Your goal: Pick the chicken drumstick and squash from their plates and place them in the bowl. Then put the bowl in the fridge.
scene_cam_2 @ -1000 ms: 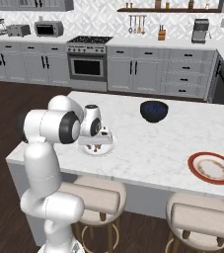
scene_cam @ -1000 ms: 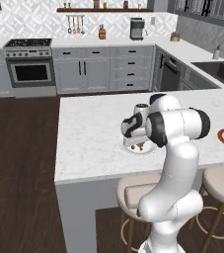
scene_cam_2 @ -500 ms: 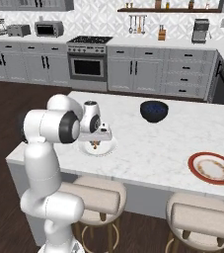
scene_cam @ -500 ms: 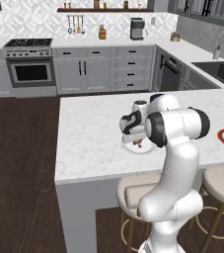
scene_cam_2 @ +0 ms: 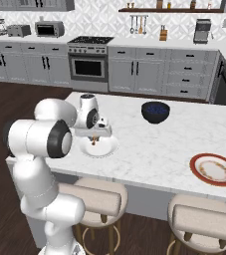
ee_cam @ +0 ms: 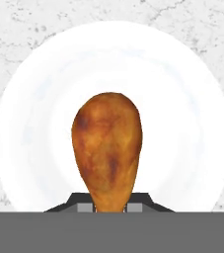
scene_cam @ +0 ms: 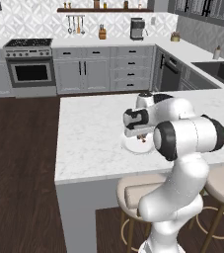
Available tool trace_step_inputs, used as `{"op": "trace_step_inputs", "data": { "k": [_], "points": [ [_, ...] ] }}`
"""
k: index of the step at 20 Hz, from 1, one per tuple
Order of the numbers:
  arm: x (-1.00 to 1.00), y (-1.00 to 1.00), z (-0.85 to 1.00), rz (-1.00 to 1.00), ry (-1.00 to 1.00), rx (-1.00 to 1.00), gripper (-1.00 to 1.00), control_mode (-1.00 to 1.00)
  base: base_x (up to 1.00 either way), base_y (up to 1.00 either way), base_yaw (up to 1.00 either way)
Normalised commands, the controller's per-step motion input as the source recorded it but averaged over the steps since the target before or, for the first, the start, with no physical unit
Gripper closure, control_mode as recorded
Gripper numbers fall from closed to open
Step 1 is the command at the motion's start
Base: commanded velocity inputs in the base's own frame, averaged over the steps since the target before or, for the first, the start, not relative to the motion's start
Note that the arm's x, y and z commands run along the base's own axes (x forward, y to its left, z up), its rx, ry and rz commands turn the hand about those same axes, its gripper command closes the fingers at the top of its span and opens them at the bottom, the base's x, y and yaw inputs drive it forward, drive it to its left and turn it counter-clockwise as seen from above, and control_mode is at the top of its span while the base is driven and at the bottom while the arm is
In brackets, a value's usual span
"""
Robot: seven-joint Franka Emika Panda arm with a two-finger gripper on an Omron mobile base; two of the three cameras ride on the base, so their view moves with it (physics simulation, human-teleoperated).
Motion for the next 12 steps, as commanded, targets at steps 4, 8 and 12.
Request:
{"op": "trace_step_inputs", "data": {
  "k": [4, 8, 12],
  "points": [
    [-1.0, 0.0, 1.0, -0.25, -0.04, 0.0, 1.0, -1.0, 0.0, 0.0, 0.0],
    [-1.0, 0.0, 1.0, -0.25, -0.16, 0.0, 1.0, -1.0, 0.0, 0.0, 0.0],
    [-1.0, 0.0, 0.88, -0.16, -0.17, 0.0, 1.0, -1.0, 0.0, 0.0, 0.0]
  ]
}}
